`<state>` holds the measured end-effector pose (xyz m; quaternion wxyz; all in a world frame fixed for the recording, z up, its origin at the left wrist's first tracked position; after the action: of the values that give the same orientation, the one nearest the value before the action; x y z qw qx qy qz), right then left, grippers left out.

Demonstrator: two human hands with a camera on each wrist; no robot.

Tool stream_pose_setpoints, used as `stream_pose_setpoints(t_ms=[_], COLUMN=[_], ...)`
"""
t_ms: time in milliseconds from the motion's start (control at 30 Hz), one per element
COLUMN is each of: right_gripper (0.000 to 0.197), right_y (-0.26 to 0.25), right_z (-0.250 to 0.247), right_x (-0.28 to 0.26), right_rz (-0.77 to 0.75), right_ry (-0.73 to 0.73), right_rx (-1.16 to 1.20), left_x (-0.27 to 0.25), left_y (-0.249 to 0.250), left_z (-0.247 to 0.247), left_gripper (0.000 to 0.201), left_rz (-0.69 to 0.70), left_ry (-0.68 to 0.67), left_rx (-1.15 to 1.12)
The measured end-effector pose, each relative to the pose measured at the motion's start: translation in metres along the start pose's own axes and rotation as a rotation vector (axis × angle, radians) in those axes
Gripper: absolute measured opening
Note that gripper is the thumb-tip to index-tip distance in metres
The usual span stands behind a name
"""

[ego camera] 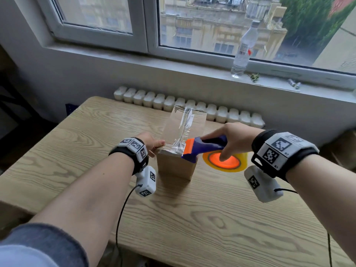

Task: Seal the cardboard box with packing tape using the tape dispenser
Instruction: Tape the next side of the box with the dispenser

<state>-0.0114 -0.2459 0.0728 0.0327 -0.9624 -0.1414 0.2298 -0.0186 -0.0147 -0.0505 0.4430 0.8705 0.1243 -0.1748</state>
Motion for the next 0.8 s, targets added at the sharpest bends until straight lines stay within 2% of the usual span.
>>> stream_pose_setpoints(t_ms=[233,300,400,500,533,800], right_gripper=[0.073,0.073,0.074,0.074,0.074,0.082], right_y=[-0.01,-0.011,-0.011,-0.01,-0.01,-0.009], right_z=[0.006,0.005,0.005,0.007,0.008,0.014], right_x=[0.01,0.012,0.014,0.014,0.014,0.015], right_rz=[0.003,0.011,0.023,0.024,0.026,0.024], right_ry=[-0.002,-0.003,-0.008,-0.011,-0.014,-0.038], right_rx=[-0.046,-0.054,-0.061,-0.055,-0.05,-0.089], left_x=[-0.002,-0.004,-0.006,-0.004,-0.003,-0.01], left_y=[0.002,0.013,0.029,0.027,0.025,0.025], left_z=[-0.003,-0.002,0.009,0.033,0.037,0.037], left_gripper=[0.042,0.044,0.073,0.109,0.116,0.125], left_rz=[0.034,0.086,0.167,0.076,0.041,-0.074], left_ry=[0.073,0.093,0.079,-0.038,-0.052,-0.101], left_rx=[0.025,0.114,0.204,0.191,0.215,0.361])
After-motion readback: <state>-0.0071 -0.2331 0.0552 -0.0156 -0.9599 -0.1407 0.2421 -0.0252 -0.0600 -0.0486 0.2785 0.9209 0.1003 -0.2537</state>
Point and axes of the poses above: each hand's wrist, its own x-axis towards the middle knuckle, its own z-axis out of the palm, y = z × x, the point moved 8 cm from there along x, towards the middle knuckle, and after that the axes turned 15 degrees about z, right-handed, at the moved point
